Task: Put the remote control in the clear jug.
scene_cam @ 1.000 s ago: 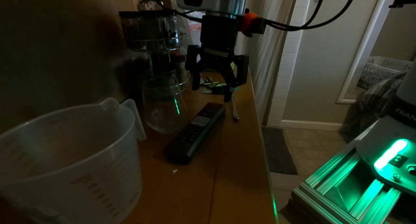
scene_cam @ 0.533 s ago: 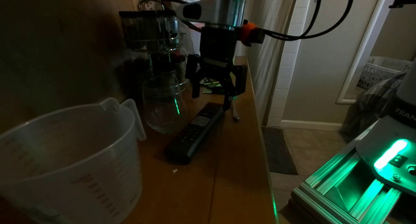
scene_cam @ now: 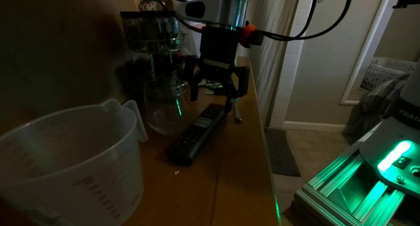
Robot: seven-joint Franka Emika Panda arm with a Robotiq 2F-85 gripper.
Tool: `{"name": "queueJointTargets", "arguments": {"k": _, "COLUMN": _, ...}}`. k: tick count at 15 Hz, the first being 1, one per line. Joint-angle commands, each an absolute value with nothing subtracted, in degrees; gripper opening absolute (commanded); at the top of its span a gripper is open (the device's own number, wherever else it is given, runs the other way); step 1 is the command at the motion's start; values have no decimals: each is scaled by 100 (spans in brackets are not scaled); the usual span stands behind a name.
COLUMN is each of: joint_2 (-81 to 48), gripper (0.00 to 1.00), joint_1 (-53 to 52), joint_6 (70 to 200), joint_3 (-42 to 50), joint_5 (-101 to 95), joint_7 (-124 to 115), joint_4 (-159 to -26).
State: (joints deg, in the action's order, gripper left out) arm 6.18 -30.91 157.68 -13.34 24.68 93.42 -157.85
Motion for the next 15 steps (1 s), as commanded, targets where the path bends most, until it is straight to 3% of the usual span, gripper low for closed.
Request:
{"name": "queueJointTargets", "arguments": {"k": 1, "joint_2": 498, "gripper": 100, "joint_1": -3057, "joint_6": 15937, "joint_3": -1406, "joint_5": 2821, "joint_7": 9918, "joint_4": -15780}}
{"name": "queueJointTargets", "arguments": {"k": 8, "joint_2": 97, "gripper": 100, "joint_1": -2855, "joint_6": 16450, "joint_3": -1616, "joint_5": 2404, "joint_7": 9639, "joint_4": -15783}}
{"name": "queueJointTargets", "arguments": {"k": 12, "joint_2": -170, "gripper": 84, "joint_1": -2595, "joint_6": 16701, "joint_3": -1741, "joint_5": 1737, "joint_7": 9258, "joint_4": -15786}}
{"name": "queueJointTargets", "arguments": {"k": 13, "joint_2": -209, "gripper": 75, "joint_1": -2523, "joint_6": 16693, "joint_3": -1757, "joint_5": 1515, "joint_7": 9123, "joint_4": -15786}}
{"name": "queueJointTargets", "arguments": {"k": 14, "joint_2": -223, "gripper": 60, "joint_1": -2465, "joint_6": 16666, "joint_3": -1776, "joint_5": 1287, "joint_7": 8963, "joint_4": -15786}}
{"name": "queueJointTargets", "arguments": {"k": 15, "joint_2": -218, "gripper": 56, "joint_1": -2413, "joint_6": 16632, "joint_3": -1789, "joint_5": 1053, "joint_7": 8804, "joint_4": -15789}}
